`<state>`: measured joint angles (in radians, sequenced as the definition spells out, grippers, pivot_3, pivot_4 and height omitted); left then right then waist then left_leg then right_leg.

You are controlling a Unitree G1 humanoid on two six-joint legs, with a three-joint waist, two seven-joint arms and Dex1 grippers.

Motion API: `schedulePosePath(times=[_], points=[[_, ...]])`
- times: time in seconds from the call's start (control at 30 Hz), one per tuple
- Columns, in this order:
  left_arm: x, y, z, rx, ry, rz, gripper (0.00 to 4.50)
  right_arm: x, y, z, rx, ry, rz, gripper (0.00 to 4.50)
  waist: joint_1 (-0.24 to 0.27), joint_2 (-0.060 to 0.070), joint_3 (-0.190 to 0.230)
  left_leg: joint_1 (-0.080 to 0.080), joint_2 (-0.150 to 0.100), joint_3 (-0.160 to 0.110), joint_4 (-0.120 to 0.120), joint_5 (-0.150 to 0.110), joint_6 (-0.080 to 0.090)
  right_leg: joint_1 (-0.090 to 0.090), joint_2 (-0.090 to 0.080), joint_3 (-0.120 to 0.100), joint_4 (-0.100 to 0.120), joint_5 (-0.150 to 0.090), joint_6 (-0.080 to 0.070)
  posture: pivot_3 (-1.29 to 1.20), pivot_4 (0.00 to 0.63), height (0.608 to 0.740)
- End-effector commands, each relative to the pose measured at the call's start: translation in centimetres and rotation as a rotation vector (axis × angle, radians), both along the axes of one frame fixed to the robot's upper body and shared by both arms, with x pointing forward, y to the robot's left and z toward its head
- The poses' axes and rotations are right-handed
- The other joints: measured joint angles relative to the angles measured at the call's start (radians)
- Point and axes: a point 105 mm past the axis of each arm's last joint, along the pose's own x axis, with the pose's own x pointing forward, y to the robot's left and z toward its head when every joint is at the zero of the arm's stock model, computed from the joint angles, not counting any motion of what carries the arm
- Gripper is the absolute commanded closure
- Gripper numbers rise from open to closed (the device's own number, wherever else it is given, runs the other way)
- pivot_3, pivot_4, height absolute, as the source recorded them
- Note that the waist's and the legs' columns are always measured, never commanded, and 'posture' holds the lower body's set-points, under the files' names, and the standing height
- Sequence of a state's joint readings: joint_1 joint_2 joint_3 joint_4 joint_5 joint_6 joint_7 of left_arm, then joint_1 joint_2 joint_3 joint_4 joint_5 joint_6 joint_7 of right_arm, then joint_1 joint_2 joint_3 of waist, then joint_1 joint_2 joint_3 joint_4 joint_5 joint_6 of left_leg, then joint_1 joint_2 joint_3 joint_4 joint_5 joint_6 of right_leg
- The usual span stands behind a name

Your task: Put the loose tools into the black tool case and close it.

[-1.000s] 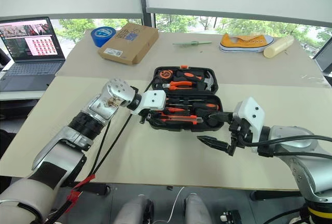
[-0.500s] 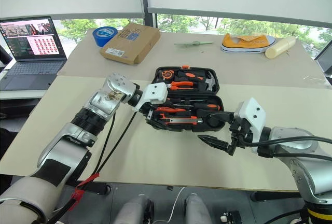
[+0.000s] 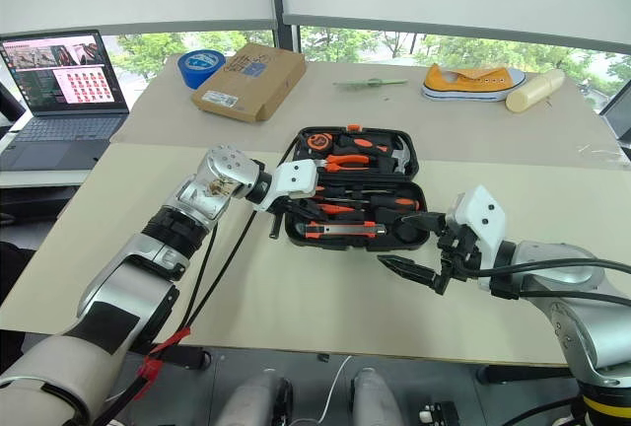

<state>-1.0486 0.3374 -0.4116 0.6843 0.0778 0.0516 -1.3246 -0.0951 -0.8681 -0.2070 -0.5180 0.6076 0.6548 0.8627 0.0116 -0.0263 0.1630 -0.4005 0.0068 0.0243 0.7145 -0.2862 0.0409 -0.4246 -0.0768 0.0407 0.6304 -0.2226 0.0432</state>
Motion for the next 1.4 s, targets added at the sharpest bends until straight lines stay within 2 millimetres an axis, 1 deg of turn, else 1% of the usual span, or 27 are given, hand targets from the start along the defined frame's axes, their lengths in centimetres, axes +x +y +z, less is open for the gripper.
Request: schedulePosePath(times=[0.03,0.13,0.33,0.47,0.5,0.57,0.6,0.67,0.7,0.73,0.83,0.93,1.0,1.07,1.17,1.23,1.4], points=[[0.1,-0.3,-0.3,0.041,-0.074,-0.025,4.43,0.2,-0.3,0.9,-0.005,-0.055,-0.009,0.0,0.0,0.0,0.0,0.0,0.0,0.0,0.0,0.0,0.0,0.0,0.0,0.0,0.0,0.0,0.0,0.0,0.15,0.735],[0.5,-0.6,-1.0,0.057,-0.103,0.0,4.43,0.2,-0.3,0.9,-0.006,-0.055,-0.011,0.0,0.002,0.0,0.0,0.0,0.0,0.0,0.0,0.0,0.0,0.0,0.0,0.0,0.0,0.0,0.0,0.0,0.15,0.735],[0.1,-0.5,-3.2,0.108,-0.097,-0.025,4.43,0.1,-0.3,0.9,-0.002,-0.053,-0.016,0.0,0.001,0.0,0.0,0.001,0.0,0.0,0.0,0.0,0.0,0.001,0.0,0.0,0.0,0.0,0.0,0.0,0.15,0.735],[-0.2,-0.7,-3.7,0.096,-0.083,-0.029,4.43,0.1,-0.7,0.7,0.0,-0.047,-0.031,0.0,0.001,0.0,0.0,0.002,0.0,0.0,0.0,0.0,0.0,0.002,0.0,0.0,0.0,0.0,0.0,0.0,0.15,0.735],[-0.2,-0.8,-3.4,0.082,-0.09,-0.03,4.43,0.1,-0.7,0.6,-0.001,-0.047,-0.035,0.0,0.002,0.0,0.0,0.002,0.0,0.0,0.0,0.0,0.0,0.002,0.0,0.0,0.0,0.0,0.0,0.0,0.15,0.735],[0.2,-1.1,-2.1,0.027,-0.111,-0.015,4.43,0.1,-0.8,0.6,0.001,-0.045,-0.041,0.0,0.002,0.0,0.0,0.002,0.0,0.0,0.0,0.0,0.0,0.002,0.0,0.0,0.0,0.0,0.0,0.0,0.15,0.735],[0.3,-1.5,-0.4,-0.047,-0.106,-0.007,4.43,0.0,-0.9,0.6,0.002,-0.043,-0.042,0.0,0.001,0.0,0.0,0.002,0.0,0.0,0.0,0.0,0.0,0.002,0.0,0.0,0.0,0.0,0.0,0.0,0.15,0.735],[0.2,-1.8,1.8,-0.144,-0.076,-0.008,4.43,0.0,-0.9,0.5,0.001,-0.041,-0.043,0.0,0.001,0.0,0.0,0.001,0.0,0.0,0.0,0.0,0.0,0.001,0.0,0.0,0.0,0.0,0.0,0.0,0.15,0.735],[0.1,-1.9,2.4,-0.171,-0.06,-0.014,4.43,-0.1,-1.0,0.5,0.0,-0.04,-0.044,0.0,0.001,0.0,0.0,0.0,0.0,0.0,0.0,0.0,0.0,0.001,0.0,0.0,0.0,0.0,0.0,0.0,0.15,0.735],[-0.1,-1.7,2.5,-0.173,-0.057,-0.032,4.43,0.0,-1.0,0.4,0.0,-0.039,-0.047,0.0,0.0,0.0,0.0,0.0,0.0,0.0,0.0,0.0,0.0,0.001,0.0,0.0,0.0,0.0,0.0,0.0,0.15,0.735],[-0.6,-1.3,1.8,-0.128,-0.07,-0.07,4.43,0.0,-1.1,0.3,0.0,-0.038,-0.049,0.0,0.0,0.0,0.0,0.0,0.0,0.0,0.0,0.0,0.0,0.001,0.0,0.0,0.0,0.0,0.0,0.0,0.15,0.735],[-0.4,-1.1,0.4,-0.08,-0.103,-0.06,4.43,0.0,-1.0,0.3,0.001,-0.038,-0.049,0.0,0.0,0.0,0.0,0.001,0.0,0.0,0.0,0.0,0.0,0.001,0.0,0.0,0.0,0.0,0.0,0.0,0.15,0.735],[0.0,-1.0,-0.7,-0.032,-0.142,-0.049,4.43,0.0,-0.9,0.3,0.003,-0.038,-0.05,0.0,0.0,0.0,0.0,0.001,0.0,0.0,0.0,0.0,0.0,0.001,0.0,0.0,0.0,0.0,0.0,0.0,0.15,0.735],[0.3,-0.9,-2.3,0.033,-0.18,-0.039,4.43,0.0,-1.0,0.3,0.004,-0.036,-0.052,0.0,0.0,0.0,0.0,0.001,0.0,0.0,0.0,0.0,0.0,0.001,0.0,0.0,0.0,0.0,0.0,0.0,0.15,0.735],[0.6,-1.0,-4.0,0.084,-0.211,-0.029,4.43,0.0,-1.0,0.3,0.005,-0.035,-0.056,0.0,0.007,0.0,0.0,0.002,-0.001,0.0,0.001,0.0,0.0,0.003,-0.001,0.0,0.0,0.0,0.001,0.0,0.15,0.735],[0.5,-1.2,-4.5,0.08,-0.203,-0.033,4.43,0.0,-1.0,0.3,0.007,-0.034,-0.058,0.0,0.007,0.0,-0.001,0.002,-0.001,0.0,0.001,0.0,0.0,0.004,-0.001,0.0,-0.001,0.001,0.001,0.0,0.15,0.735],[0.2,-1.3,-4.6,0.064,-0.189,-0.057,4.43,-0.1,-1.1,0.2,0.007,-0.028,-0.068,0.0,0.011,0.0,-0.001,0.003,-0.001,0.0,0.001,0.0,0.0,0.004,-0.001,0.0,-0.001,0.001,0.002,0.0,0.15,0.735]])
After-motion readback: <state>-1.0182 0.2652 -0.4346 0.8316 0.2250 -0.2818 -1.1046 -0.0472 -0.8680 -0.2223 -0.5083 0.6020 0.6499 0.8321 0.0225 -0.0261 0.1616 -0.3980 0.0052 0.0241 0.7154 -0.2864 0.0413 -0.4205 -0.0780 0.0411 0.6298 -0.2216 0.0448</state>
